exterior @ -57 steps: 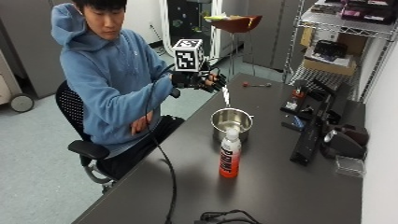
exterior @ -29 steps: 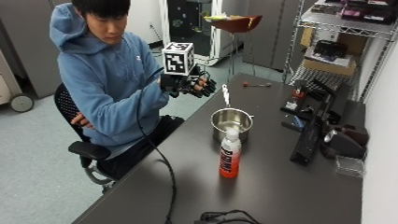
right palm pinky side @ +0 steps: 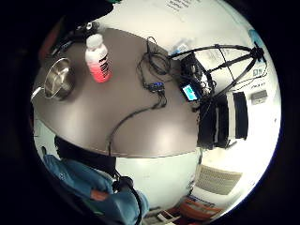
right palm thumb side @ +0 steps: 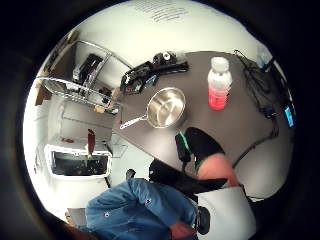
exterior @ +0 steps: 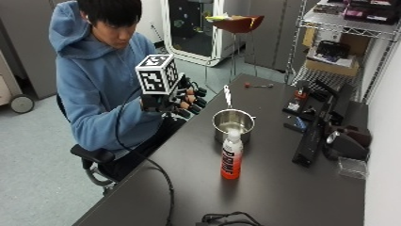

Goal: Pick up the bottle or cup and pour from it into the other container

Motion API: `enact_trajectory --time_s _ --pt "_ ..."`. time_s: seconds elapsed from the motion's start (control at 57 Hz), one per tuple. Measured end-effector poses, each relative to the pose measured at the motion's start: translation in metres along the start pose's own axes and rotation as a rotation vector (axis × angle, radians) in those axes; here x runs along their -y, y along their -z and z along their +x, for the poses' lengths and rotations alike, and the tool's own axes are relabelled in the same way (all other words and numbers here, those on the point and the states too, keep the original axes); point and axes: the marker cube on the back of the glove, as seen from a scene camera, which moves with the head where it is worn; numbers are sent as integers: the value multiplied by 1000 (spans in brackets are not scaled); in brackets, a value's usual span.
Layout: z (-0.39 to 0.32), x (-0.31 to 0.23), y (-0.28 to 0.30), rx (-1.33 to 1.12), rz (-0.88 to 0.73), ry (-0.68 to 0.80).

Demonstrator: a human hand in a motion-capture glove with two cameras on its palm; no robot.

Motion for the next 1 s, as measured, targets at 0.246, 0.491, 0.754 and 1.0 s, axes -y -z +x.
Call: enact_trajectory --time_s 0.246,0.491,0.754,1.0 --pt "58 11 -3 57 16 -14" --pt "87 39 -14 178 95 41" --pt "107 83 -56 436 178 183" --pt "97 115 -121 817 130 213"
